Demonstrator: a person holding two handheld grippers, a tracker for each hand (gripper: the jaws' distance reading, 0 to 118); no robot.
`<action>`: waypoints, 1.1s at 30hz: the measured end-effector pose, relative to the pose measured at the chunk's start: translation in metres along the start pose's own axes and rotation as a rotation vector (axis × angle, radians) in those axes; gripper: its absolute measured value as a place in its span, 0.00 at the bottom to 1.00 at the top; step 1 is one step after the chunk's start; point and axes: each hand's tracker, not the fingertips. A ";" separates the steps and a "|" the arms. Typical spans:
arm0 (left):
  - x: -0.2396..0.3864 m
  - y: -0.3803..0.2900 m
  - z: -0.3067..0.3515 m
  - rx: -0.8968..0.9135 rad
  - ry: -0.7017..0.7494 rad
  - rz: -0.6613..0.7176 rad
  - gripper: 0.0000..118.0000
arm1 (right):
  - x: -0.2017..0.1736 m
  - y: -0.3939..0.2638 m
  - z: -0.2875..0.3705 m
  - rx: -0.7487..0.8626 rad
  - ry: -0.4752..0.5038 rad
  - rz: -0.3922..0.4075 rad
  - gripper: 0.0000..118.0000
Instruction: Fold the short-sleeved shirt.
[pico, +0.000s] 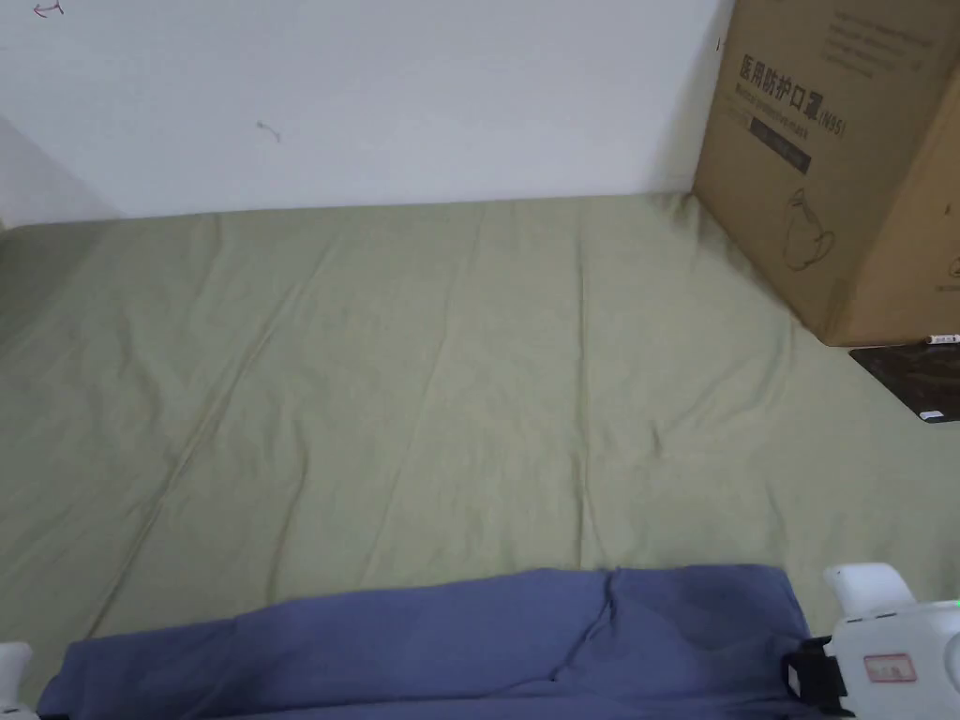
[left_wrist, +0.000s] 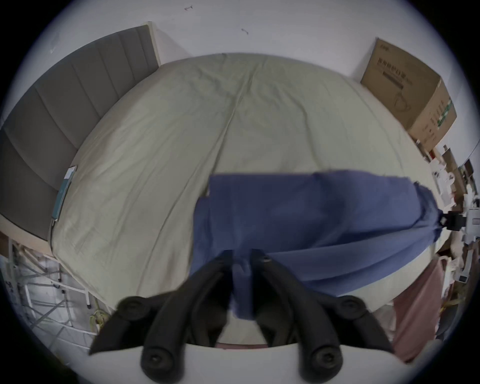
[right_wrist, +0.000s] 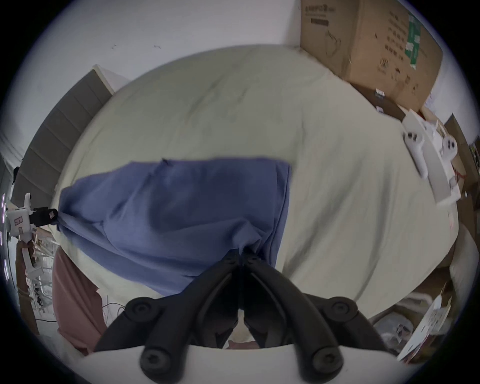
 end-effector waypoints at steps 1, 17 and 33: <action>0.001 -0.001 -0.001 -0.002 0.044 0.003 0.35 | -0.001 -0.005 -0.003 0.007 -0.001 -0.003 0.27; -0.022 -0.013 0.045 0.188 -0.253 0.389 0.00 | -0.134 0.011 0.043 0.315 0.128 0.073 0.00; -0.085 -0.059 -0.041 0.129 -0.667 0.927 0.94 | -0.200 0.022 0.015 0.229 0.214 0.193 0.00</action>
